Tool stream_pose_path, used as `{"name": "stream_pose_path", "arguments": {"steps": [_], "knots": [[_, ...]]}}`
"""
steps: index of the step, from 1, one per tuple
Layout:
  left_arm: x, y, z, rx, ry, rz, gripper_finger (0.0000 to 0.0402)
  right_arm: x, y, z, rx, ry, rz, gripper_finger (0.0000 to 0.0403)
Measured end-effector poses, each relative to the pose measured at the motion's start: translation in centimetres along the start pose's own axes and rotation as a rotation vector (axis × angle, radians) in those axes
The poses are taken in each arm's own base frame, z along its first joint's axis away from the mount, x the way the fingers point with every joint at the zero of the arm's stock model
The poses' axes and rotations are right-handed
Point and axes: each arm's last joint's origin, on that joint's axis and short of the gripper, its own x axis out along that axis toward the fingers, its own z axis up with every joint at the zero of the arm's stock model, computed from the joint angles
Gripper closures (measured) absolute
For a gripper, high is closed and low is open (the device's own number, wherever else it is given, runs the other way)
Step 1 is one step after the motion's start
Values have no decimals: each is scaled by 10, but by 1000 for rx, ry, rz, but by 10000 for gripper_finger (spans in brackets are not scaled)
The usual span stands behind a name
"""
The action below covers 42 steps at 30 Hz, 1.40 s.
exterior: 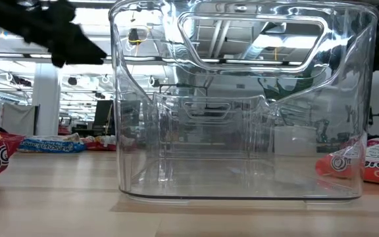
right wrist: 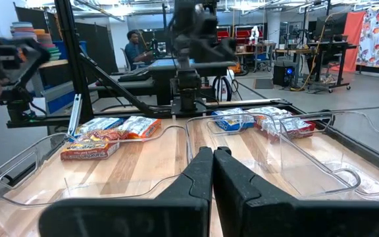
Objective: Sort Maruchan noodles
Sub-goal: Put the top red noodle pack into the top transparent bin
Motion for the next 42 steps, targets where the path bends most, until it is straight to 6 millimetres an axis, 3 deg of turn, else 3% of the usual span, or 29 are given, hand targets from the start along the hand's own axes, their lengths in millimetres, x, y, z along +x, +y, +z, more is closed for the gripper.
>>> {"name": "stream_pose_path", "arguments": {"steps": [4,9,14,20,28,42], "knots": [[27,1,29,38,198,191,157,0,0,0,0,0,0,365],[72,16,43,18,493,328,143,0,0,0,0,0,0,365],[113,28,19,66,718,297,143,0,0,0,0,0,0,365],[142,31,-15,316,907,222,142,0,0,0,0,0,0,365],[160,28,-38,547,1002,92,143,0,0,0,0,0,0,365],[165,40,-38,715,1005,113,144,0,0,0,0,1,0,365]]}}
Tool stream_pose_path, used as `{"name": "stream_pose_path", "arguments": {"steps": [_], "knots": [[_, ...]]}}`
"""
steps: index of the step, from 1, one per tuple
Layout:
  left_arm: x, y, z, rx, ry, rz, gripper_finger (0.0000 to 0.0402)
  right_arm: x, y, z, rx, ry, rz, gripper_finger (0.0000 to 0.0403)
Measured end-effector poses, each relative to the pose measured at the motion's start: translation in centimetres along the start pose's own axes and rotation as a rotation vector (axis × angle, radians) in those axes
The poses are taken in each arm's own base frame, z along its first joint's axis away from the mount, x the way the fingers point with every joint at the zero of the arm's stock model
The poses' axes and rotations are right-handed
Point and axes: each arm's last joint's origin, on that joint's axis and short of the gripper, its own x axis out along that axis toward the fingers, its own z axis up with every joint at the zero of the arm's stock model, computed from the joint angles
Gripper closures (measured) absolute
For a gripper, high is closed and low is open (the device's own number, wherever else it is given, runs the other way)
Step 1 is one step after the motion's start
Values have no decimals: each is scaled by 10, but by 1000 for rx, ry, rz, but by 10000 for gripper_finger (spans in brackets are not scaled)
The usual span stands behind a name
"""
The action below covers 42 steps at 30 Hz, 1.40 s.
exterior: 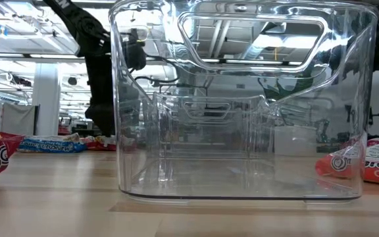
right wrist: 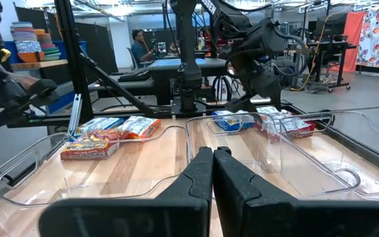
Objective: Sort Maruchan noodles
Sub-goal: Put the top red noodle pack into the top transparent bin
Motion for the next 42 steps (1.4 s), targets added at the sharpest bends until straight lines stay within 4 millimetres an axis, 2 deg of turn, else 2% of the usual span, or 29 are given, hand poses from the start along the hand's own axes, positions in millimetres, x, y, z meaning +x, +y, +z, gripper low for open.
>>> {"name": "stream_pose_path", "arguments": {"steps": [5,12,18,28,30,32,37,38,42], "knots": [[3,5,-4,-1,10,-21,144,0,0,0,0,0,0,365],[4,2,-8,63,34,-55,144,0,0,0,0,0,0,365],[12,-6,-20,139,94,4,144,0,0,0,0,0,0,365],[16,-6,-19,133,45,47,154,0,0,0,0,0,0,365],[16,-6,-19,126,45,48,176,0,0,0,0,0,0,365],[16,-6,-19,113,44,48,214,0,0,0,0,0,0,365],[16,-6,-18,96,43,47,366,0,0,0,0,0,0,365],[15,-7,-18,89,41,48,382,0,0,0,0,0,0,365],[9,-4,-16,72,30,51,398,0,0,0,0,0,0,365]]}}
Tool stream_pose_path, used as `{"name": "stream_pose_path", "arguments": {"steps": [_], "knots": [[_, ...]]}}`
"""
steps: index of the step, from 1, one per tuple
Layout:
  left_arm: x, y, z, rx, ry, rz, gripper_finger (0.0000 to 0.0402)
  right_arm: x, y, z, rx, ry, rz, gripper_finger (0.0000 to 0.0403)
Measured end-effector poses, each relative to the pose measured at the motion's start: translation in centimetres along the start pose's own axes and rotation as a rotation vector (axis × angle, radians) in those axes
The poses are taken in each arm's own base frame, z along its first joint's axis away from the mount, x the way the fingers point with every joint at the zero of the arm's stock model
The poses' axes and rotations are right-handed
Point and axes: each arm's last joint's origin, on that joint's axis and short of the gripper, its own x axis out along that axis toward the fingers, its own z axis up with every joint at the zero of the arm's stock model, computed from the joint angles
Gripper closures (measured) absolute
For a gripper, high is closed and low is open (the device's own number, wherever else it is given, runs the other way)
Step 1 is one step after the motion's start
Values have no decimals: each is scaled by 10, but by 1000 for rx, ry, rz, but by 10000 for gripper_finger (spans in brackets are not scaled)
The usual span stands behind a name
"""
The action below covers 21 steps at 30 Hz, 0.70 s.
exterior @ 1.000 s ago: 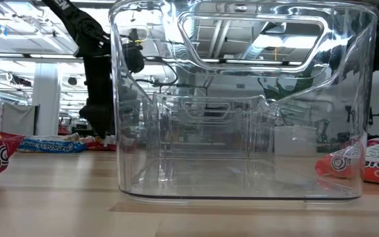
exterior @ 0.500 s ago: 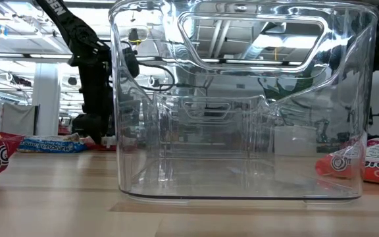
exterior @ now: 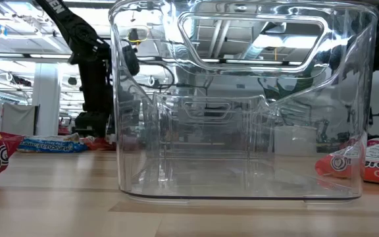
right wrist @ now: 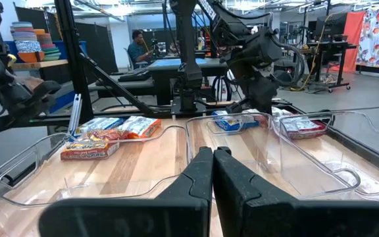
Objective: Sort Maruchan noodles
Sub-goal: Put the top red noodle pack into the top transparent bin
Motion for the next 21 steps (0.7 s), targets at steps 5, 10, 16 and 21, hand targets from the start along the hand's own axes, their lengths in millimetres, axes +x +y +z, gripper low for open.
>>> {"name": "stream_pose_path", "arguments": {"steps": [5,10,16,21], "knots": [[-16,11,1,-27,-32,17,401,0,0,0,0,0,0,365],[-37,18,-2,-60,-74,35,401,0,0,0,0,0,0,365],[-52,23,-5,-180,-174,-15,401,0,0,0,0,0,0,365],[-44,25,-1,-253,-202,-54,369,0,0,0,0,1,0,365]]}}
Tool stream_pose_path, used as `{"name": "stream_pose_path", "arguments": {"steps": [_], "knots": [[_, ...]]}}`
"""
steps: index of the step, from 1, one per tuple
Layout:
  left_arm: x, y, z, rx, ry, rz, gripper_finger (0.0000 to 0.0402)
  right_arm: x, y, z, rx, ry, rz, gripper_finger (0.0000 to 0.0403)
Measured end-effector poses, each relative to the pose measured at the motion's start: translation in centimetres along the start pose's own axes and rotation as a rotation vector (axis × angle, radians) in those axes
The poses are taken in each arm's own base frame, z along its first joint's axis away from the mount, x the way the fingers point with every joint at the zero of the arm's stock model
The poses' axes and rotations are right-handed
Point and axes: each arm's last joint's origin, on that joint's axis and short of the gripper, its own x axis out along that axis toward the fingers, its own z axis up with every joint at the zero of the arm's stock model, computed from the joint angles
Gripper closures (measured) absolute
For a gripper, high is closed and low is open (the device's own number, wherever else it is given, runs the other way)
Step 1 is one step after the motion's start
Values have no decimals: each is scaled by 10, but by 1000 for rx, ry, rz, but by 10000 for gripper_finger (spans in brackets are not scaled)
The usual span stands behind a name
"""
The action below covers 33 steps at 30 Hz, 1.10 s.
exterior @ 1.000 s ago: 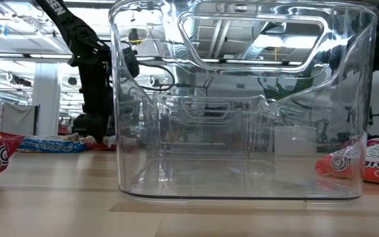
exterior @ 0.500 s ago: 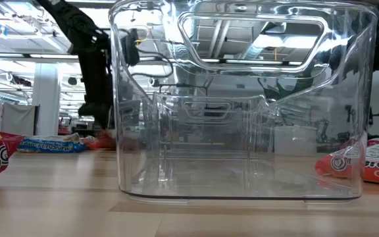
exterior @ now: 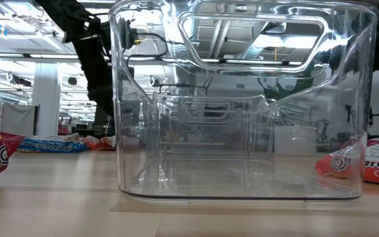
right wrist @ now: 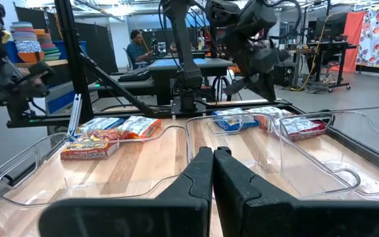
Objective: Sort Maruchan noodles
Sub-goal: Put the top red noodle pack into the top transparent bin
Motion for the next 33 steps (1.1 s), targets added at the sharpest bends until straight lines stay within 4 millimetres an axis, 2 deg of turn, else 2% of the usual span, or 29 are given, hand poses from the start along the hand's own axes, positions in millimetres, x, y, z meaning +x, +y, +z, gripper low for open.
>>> {"name": "stream_pose_path", "arguments": {"steps": [7,11,16,21,28,30,33], "knots": [[24,1,-6,-81,82,-45,248,0,0,0,0,0,0,365],[34,-1,-7,-37,98,-89,179,0,0,0,0,0,0,365],[47,-6,-8,82,125,-106,136,0,0,0,0,0,0,365],[66,-11,-13,210,228,-19,135,0,0,0,0,-1,0,365],[88,-18,-14,259,280,24,153,0,0,0,0,0,0,365],[89,-20,-14,263,294,52,183,0,0,0,0,-1,0,365],[87,-23,-13,270,295,76,276,0,0,0,0,0,0,365]]}}
